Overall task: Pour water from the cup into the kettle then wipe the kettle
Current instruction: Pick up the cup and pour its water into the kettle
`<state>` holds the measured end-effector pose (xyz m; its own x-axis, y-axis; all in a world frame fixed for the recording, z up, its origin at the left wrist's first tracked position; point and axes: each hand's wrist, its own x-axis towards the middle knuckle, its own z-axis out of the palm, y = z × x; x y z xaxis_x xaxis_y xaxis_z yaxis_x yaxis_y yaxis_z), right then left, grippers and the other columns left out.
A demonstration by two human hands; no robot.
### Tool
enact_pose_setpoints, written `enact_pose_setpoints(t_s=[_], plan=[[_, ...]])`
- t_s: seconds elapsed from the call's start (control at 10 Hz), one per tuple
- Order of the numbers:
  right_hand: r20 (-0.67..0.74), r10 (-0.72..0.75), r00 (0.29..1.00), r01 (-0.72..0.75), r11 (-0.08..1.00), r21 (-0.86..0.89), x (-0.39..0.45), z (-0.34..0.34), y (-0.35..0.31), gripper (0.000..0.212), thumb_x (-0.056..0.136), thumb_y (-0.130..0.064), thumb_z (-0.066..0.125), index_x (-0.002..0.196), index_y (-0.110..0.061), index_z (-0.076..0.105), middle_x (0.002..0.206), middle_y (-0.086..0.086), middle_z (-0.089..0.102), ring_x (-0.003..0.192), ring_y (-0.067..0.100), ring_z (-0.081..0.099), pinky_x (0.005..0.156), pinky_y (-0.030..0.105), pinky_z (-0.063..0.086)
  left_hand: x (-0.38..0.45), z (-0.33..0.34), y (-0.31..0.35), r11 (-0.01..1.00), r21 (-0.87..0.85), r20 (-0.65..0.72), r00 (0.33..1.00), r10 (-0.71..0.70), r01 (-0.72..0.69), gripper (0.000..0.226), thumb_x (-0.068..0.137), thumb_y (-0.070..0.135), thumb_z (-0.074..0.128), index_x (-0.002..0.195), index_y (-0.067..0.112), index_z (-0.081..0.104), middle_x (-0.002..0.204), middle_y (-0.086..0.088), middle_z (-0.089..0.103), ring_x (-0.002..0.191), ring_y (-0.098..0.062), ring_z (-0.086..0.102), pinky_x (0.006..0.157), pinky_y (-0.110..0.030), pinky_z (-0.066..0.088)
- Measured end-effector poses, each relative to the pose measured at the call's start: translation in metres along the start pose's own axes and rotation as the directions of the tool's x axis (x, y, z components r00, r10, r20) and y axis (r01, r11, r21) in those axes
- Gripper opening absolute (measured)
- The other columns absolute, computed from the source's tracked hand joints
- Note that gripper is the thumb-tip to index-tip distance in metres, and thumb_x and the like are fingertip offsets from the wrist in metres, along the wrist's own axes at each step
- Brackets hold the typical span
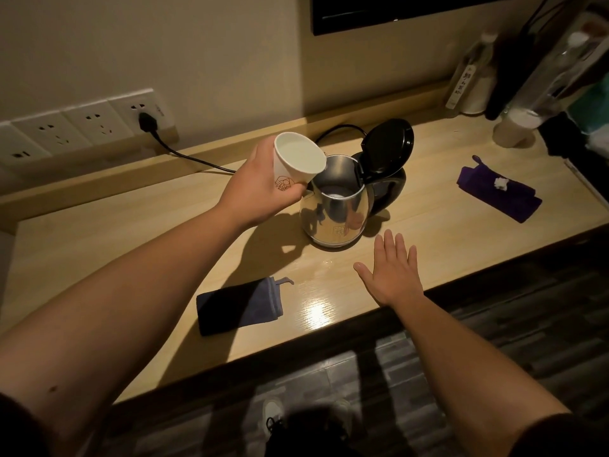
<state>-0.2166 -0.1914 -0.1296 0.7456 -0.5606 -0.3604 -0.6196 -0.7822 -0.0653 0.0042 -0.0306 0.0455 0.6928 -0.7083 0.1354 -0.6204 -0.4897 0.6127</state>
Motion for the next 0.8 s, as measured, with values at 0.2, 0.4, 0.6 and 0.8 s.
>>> enact_pose_setpoints(t_s=[0.2, 0.4, 0.6, 0.8], plan=[[-0.008, 0.002, 1.0, -0.002, 1.0, 0.0, 0.0, 0.0005, 0.0002, 0.087, 0.093, -0.07, 0.004, 0.157, -0.014, -0.009, 0.165, 0.012, -0.016, 0.15, 0.031, -0.018, 0.121, 0.054, -0.005, 0.0048, -0.0031, 0.0038, 0.996, 0.086, 0.047, 0.999, 0.026, -0.03, 0.082, 0.078, 0.044, 0.072, 0.143, 0.023, 0.029, 0.14, -0.002, 0.042, 0.118, -0.021, 0.048, 0.083, -0.032, 0.05], [-0.008, -0.001, 1.0, 0.001, 1.0, 0.007, 0.0001, 0.0007, 0.0007, 0.086, 0.093, -0.07, 0.005, 0.157, -0.014, -0.009, 0.165, 0.012, -0.016, 0.15, 0.031, -0.019, 0.121, 0.054, -0.004, 0.0068, -0.0057, 0.0056, 0.994, 0.103, 0.081, 0.996, 0.033, -0.041, 0.082, 0.079, 0.045, 0.073, 0.144, 0.024, 0.027, 0.141, -0.003, 0.041, 0.12, -0.021, 0.047, 0.083, -0.03, 0.049], [-0.002, -0.005, 1.0, 0.005, 1.0, 0.007, 0.0004, 0.0015, 0.001, 0.086, 0.093, -0.07, 0.004, 0.156, -0.013, -0.011, 0.165, 0.012, -0.018, 0.15, 0.031, -0.02, 0.121, 0.055, -0.005, 0.0076, -0.0079, 0.0068, 0.991, 0.109, 0.106, 0.992, 0.061, -0.073, 0.082, 0.078, 0.046, 0.073, 0.144, 0.025, 0.028, 0.141, -0.002, 0.041, 0.12, -0.02, 0.047, 0.084, -0.031, 0.049], [-0.014, -0.01, 1.0, 0.011, 1.0, 0.017, 0.0001, 0.002, 0.0014, 0.086, 0.094, -0.07, 0.005, 0.157, -0.013, -0.01, 0.165, 0.013, -0.016, 0.15, 0.031, -0.019, 0.121, 0.054, -0.005, 0.0069, -0.0096, 0.0074, 0.988, 0.128, 0.132, 0.988, 0.075, -0.092, 0.082, 0.078, 0.045, 0.073, 0.144, 0.025, 0.028, 0.141, -0.003, 0.042, 0.119, -0.02, 0.047, 0.082, -0.029, 0.047]])
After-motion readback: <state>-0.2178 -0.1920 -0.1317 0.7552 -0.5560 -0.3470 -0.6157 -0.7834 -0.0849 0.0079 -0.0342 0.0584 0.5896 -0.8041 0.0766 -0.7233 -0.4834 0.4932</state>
